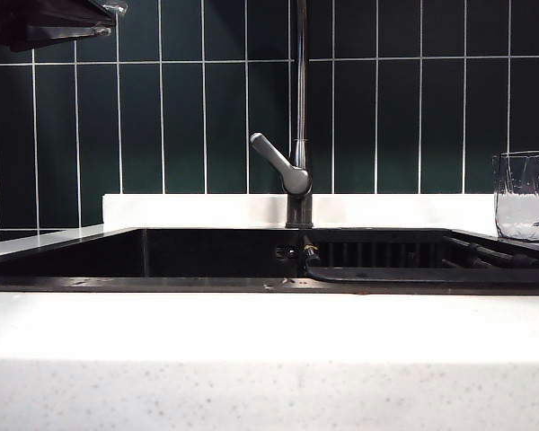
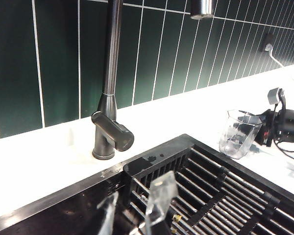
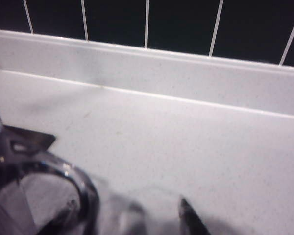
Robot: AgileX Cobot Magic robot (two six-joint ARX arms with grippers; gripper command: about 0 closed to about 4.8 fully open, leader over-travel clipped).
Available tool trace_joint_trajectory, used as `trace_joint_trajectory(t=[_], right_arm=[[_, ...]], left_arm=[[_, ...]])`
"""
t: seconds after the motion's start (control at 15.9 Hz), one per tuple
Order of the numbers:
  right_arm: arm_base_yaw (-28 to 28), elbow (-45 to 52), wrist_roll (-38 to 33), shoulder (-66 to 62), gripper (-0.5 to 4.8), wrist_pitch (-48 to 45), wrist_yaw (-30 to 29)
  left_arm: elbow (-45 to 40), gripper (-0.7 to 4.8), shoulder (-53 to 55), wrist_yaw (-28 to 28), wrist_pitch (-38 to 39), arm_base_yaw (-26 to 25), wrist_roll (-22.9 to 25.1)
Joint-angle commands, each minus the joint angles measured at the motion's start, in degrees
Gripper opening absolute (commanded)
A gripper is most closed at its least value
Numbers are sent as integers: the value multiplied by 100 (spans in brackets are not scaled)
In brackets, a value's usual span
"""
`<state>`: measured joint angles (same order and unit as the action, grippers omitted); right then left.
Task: Pick up the mug next to the sink, go to the faucet to get some water, pour the water into the sink, and finally put the mug back to its place.
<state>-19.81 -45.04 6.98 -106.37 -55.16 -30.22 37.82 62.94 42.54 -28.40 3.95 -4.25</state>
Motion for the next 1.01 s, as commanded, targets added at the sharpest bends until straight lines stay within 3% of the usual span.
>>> trace_joint_trajectory(t=[0.06,0.25,0.44,0.5,0.57,1.01], right_arm=[[-4,-28,-11,22,255,-170,-17],[-70,-26,-63,22,110,-170,-26],[-70,-28,-83,22,100,-173,-22],[-70,-26,-101,22,18,-170,-66],[-70,-28,-105,22,-7,-173,-103],[-76,-22,-898,310,-7,-70,-341]], left_arm=[[26,92,-11,37,39,-4,83],[26,92,-11,35,50,-4,85],[26,92,-9,35,50,-4,85],[26,92,-9,35,50,-4,85],[26,92,-7,35,50,-4,85],[26,92,101,35,48,-4,94]])
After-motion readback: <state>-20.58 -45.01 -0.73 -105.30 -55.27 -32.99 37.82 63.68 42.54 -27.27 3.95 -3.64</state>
